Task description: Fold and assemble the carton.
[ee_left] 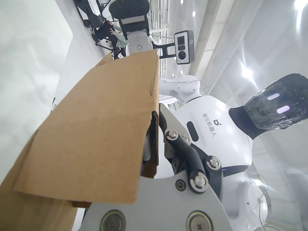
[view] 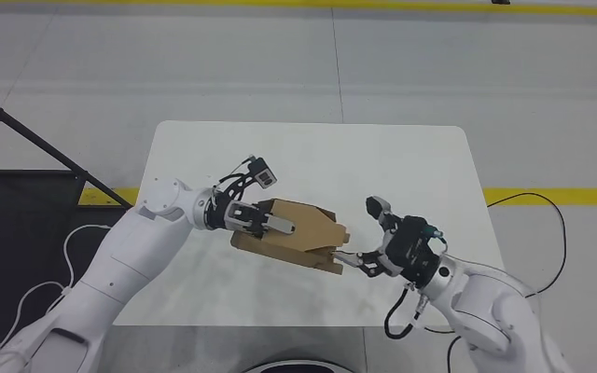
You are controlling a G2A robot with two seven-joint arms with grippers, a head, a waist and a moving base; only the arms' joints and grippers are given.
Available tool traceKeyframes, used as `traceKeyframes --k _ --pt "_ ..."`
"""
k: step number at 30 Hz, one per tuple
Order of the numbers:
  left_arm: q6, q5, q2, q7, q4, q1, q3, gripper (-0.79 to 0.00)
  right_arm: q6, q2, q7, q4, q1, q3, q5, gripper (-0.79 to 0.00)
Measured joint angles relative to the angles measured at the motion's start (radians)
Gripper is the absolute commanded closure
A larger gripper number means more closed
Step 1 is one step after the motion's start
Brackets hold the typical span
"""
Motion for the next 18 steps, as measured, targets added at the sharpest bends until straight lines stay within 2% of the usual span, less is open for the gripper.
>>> traceKeyframes --k 7,18 --pt "0.007 -0.008 -0.009 -0.022 0.009 0.003 -0.012 0.000 -0.113 0.005 0.014 0.027 0.011 0.018 0.068 -0.785" --pt "0.018 0.008 -0.021 -0.033 0.013 0.005 -0.022 0.000 -0.143 0.005 0.082 0.011 0.048 -0.022 0.083 -0.785"
